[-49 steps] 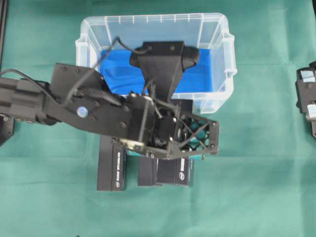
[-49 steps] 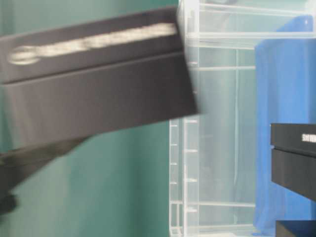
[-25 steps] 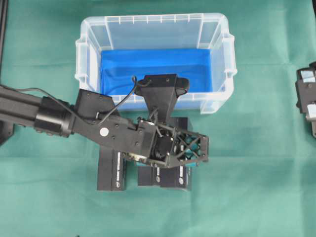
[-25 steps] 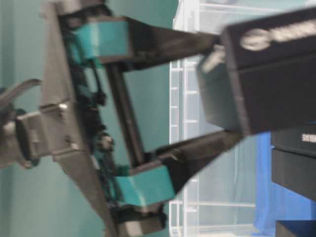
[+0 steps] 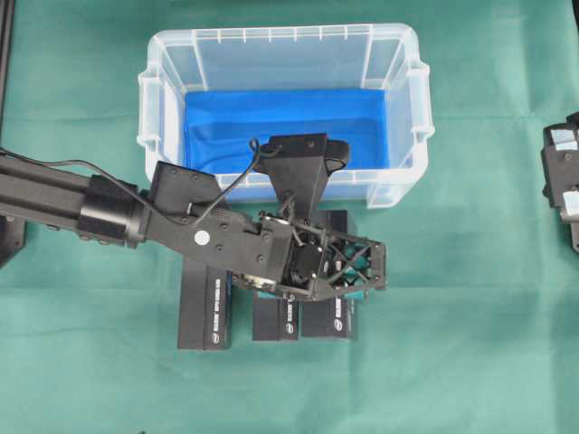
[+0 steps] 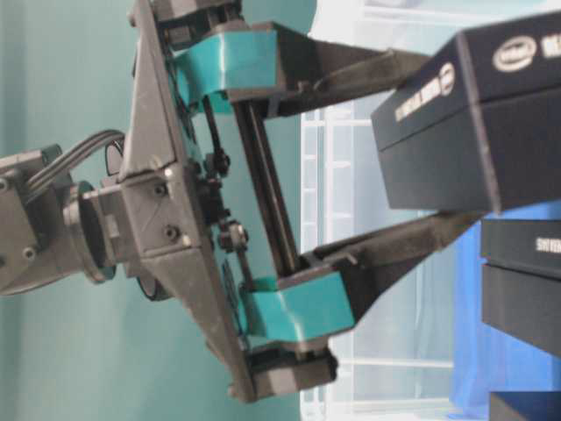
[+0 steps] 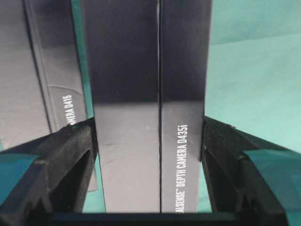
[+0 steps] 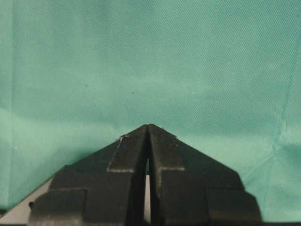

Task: Take the box out of the case with the left arm.
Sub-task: 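Carry the box forward and lay it flat on the cloth right of the others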

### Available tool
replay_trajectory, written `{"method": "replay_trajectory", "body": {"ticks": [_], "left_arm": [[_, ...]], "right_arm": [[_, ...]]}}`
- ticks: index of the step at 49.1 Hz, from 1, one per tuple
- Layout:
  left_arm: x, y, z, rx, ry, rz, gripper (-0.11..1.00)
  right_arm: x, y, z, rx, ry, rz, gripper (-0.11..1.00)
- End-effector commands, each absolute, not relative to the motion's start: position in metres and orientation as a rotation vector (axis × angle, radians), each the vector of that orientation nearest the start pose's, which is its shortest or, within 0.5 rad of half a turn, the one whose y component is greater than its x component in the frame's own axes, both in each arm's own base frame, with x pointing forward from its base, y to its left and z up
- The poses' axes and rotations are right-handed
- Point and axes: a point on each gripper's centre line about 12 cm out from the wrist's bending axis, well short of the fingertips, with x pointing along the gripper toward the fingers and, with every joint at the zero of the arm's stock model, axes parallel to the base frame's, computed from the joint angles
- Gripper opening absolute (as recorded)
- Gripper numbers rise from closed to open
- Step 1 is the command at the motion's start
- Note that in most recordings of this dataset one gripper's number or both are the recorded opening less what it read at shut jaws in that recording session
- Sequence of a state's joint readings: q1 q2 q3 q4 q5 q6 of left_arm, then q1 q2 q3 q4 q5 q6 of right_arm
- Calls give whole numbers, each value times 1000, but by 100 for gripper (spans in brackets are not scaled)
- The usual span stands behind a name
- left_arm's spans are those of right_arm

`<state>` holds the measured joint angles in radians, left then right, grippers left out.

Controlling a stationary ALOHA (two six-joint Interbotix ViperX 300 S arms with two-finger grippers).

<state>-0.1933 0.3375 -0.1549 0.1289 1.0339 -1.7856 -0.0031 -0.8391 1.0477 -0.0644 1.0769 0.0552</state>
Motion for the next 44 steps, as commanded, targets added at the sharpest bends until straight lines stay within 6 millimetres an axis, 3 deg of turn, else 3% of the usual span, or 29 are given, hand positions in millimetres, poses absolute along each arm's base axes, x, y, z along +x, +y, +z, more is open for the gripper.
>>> {"method": "replay_trajectory", "body": {"ticks": [1,21,29,44], "left_arm": [[488,-79,240,-1335,872,894,60],[491,-78,235,-1335,868,882,60],[495,-78,236,-1351,847,854,95],[495,-75,237,-1356,844,857,93]], "right_arm": [[149,-7,204,-9,1257,-70,-1],[149,-7,204,-10,1259,-69,-1],[149,-7,204,-11,1259,-68,-1],[149,-7,204,-10,1259,-69,-1]]}}
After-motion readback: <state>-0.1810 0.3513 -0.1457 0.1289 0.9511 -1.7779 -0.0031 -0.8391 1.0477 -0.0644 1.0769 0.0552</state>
